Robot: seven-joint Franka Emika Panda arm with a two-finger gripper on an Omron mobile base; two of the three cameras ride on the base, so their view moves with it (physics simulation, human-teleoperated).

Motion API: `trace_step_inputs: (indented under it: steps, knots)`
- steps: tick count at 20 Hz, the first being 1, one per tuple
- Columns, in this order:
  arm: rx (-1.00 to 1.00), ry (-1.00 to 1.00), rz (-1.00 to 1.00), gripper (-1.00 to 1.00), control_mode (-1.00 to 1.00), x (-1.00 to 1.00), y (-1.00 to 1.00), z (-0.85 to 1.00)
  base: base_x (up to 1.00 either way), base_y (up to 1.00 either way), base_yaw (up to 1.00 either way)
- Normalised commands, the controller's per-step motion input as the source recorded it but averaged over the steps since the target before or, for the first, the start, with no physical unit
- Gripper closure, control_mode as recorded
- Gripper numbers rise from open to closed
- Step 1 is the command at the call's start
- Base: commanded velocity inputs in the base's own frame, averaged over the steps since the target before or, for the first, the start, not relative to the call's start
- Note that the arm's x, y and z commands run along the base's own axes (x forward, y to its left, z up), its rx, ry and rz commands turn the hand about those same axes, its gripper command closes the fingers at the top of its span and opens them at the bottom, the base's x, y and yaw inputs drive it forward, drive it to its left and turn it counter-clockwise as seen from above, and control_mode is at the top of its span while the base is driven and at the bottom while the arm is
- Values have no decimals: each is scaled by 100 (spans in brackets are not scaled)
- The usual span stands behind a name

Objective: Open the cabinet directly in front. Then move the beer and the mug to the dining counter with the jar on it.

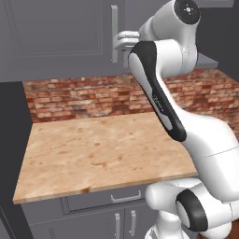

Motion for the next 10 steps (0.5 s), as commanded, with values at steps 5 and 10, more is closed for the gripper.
trace_step_inputs:
  steps: [5,10]
  knots:
    - [0,0,0,-100,-100,61,0,0,0,0,0]
    - [-1,0,-4,-100,-100,63,2,0,0,0,0]
